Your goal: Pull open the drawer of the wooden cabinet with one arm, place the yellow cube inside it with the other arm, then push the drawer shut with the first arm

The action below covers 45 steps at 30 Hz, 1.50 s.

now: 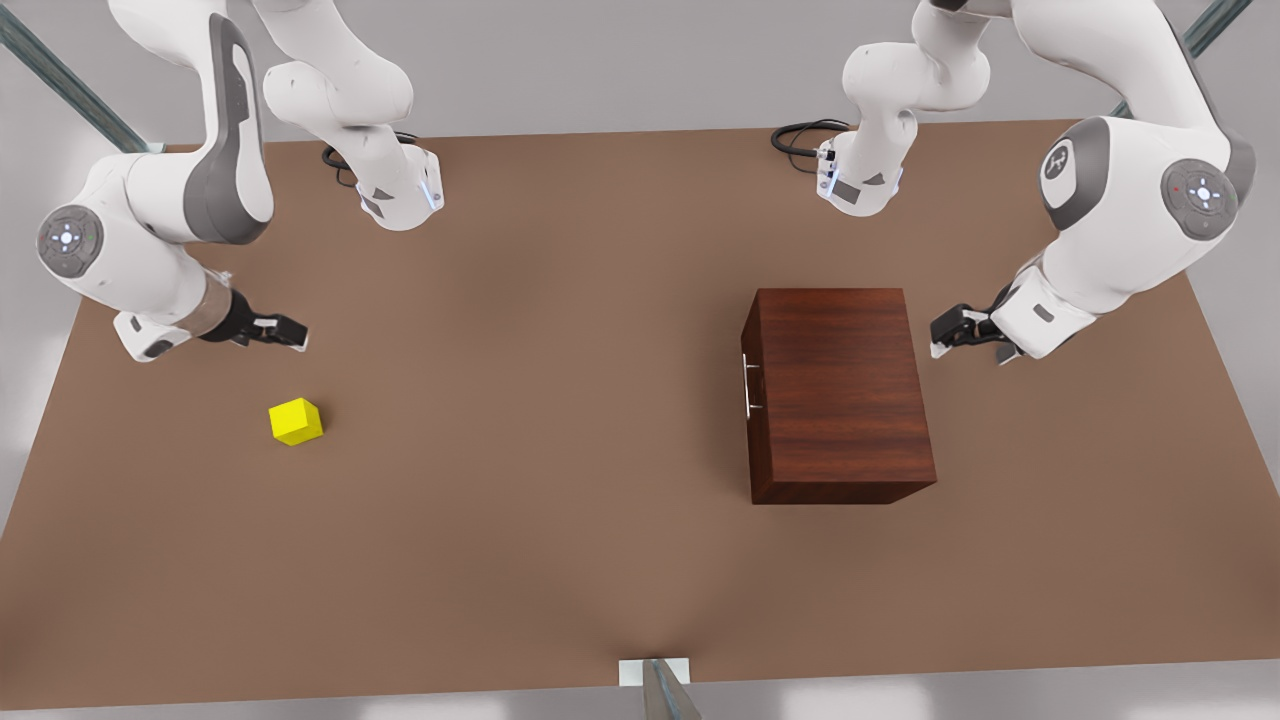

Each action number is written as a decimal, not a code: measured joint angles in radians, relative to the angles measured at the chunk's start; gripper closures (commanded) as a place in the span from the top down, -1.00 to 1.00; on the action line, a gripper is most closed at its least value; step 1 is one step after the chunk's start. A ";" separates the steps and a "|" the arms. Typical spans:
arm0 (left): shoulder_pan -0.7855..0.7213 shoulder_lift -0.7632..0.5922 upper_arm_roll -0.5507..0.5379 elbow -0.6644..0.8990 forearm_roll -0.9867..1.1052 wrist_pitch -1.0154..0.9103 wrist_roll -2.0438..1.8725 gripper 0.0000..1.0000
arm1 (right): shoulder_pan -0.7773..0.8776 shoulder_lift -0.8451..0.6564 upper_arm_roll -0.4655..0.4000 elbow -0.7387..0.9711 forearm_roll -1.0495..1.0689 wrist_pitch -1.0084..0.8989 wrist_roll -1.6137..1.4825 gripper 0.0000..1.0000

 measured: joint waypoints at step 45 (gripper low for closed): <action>-0.617 0.579 0.000 0.142 0.545 0.089 -0.692 1.00 | -0.210 0.399 -0.006 -0.278 -0.023 0.739 0.792 1.00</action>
